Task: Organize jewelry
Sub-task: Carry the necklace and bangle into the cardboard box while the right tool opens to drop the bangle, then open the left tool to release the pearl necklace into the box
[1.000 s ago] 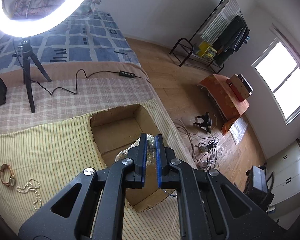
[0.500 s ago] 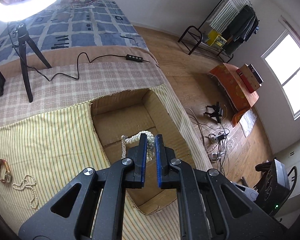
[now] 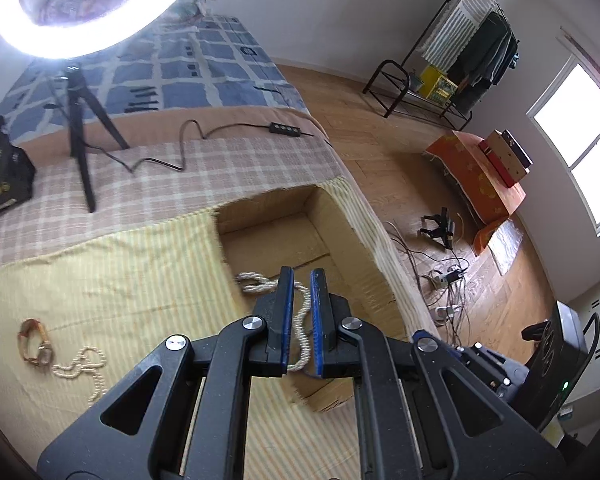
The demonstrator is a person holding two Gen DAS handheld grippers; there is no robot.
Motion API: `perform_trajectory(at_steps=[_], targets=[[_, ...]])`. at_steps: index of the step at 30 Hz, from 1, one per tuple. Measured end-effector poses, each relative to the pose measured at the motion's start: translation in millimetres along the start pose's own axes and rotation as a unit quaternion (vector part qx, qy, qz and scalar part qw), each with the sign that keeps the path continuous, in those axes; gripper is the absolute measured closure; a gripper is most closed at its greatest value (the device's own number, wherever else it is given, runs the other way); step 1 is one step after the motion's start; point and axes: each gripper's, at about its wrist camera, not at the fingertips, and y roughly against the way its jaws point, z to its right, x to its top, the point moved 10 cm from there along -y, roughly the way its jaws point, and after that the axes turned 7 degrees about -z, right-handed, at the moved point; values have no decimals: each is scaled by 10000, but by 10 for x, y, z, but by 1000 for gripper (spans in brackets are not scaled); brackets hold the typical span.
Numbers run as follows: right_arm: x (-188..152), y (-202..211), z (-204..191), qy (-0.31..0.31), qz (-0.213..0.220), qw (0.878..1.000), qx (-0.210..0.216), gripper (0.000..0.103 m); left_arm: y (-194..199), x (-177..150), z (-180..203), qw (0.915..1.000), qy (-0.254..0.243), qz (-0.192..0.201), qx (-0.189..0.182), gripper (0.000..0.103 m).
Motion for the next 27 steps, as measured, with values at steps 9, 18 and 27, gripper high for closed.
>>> perform_trajectory(at_steps=[9,18,27], targets=[[-72,49,-393,517,34,9984,227,84,683,-203,-624,9984,185,408,347,97],[-242,-5,-788,995,-15,9940,457,60,1107,-687,-1419,9947,556,523,694,87],[-489,-206,-1308,1693,-182,9825,754,53,1116,-1239,-2180,9890,1034,313,1008,78]])
